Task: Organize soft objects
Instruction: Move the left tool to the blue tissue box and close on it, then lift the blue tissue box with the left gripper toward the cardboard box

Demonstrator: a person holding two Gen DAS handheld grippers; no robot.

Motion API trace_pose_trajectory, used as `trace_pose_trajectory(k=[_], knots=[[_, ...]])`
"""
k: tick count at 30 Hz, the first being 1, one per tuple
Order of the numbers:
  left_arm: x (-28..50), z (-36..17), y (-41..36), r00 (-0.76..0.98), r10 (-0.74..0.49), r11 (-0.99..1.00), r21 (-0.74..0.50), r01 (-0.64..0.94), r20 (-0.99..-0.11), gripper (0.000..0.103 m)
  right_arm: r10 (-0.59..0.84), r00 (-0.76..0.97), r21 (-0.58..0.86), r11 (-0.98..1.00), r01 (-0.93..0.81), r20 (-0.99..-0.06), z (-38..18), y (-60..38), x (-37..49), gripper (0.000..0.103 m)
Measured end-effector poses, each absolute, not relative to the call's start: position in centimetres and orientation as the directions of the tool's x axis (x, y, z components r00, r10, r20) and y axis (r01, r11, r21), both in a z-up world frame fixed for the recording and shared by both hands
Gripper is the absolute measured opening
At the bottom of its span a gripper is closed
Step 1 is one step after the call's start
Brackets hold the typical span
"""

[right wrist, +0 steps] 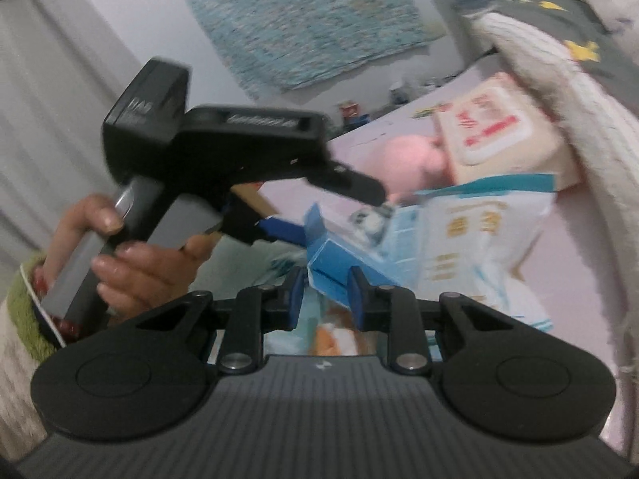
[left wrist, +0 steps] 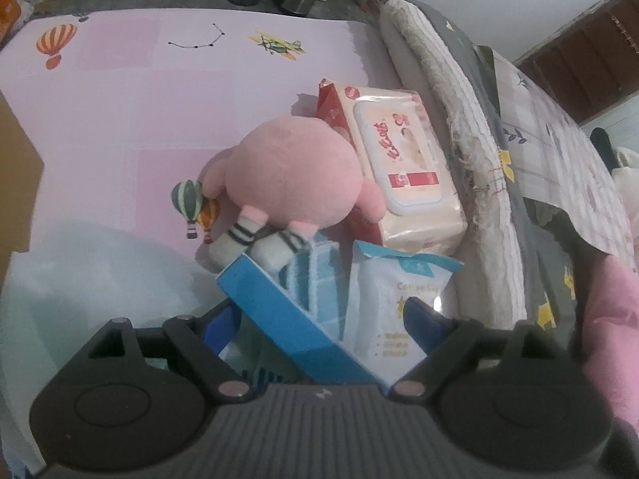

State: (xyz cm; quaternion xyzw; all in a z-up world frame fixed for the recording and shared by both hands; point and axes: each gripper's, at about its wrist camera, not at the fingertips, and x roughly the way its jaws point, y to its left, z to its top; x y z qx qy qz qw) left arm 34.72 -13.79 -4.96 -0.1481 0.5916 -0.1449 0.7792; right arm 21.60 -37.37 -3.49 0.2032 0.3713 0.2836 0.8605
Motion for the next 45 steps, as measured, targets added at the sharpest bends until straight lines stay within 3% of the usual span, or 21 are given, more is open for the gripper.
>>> trace_pose_trajectory(k=[3,5,13,17,20,27,36,45], knots=[[34.3,-4.9,-13.6,0.269,-0.376,0.925,-0.377,0.053,-0.887,0.065,0.636,0.560,0.544,0.763,-0.350,-0.531,-3.5,-37.0,21.3,0.023],[34.1,-5.1,-13.5,0.269,-0.359,0.932,-0.357,0.057,-0.894,0.040,0.642,0.558,0.554,0.757,-0.347,-0.526,-3.7,-37.2,21.2,0.024],[33.1,-4.4,-12.8,0.286,-0.412,0.909,-0.413,0.060,-0.865,0.033,0.657,0.563,0.592,0.735,-0.330,-0.502,-3.3,-38.3,19.8,0.025],[31.7,-2.0,-12.1,0.329,-0.469,0.879,-0.468,0.088,-0.820,0.030,0.685,0.578,0.620,0.700,-0.354,-0.443,-1.9,-38.9,18.3,0.027],[30.6,0.2,-11.1,0.367,-0.497,0.863,-0.493,0.111,-0.786,0.021,0.708,0.593,0.644,0.666,-0.377,-0.384,-0.4,-39.3,17.2,0.027],[27.1,6.3,-6.3,0.498,-0.524,0.837,-0.527,0.150,-0.691,0.021,0.735,0.612,0.667,0.615,-0.421,-0.291,2.7,-39.7,15.2,0.028],[22.0,12.5,4.4,0.708,-0.357,0.896,-0.439,0.074,-0.609,0.021,0.737,0.600,0.673,0.617,-0.407,-0.312,3.0,-38.6,14.5,0.029],[25.0,6.7,11.4,0.662,-0.212,0.936,-0.345,-0.074,-0.719,0.021,0.714,0.596,0.690,0.638,-0.340,-0.367,1.5,-37.0,14.8,0.030]])
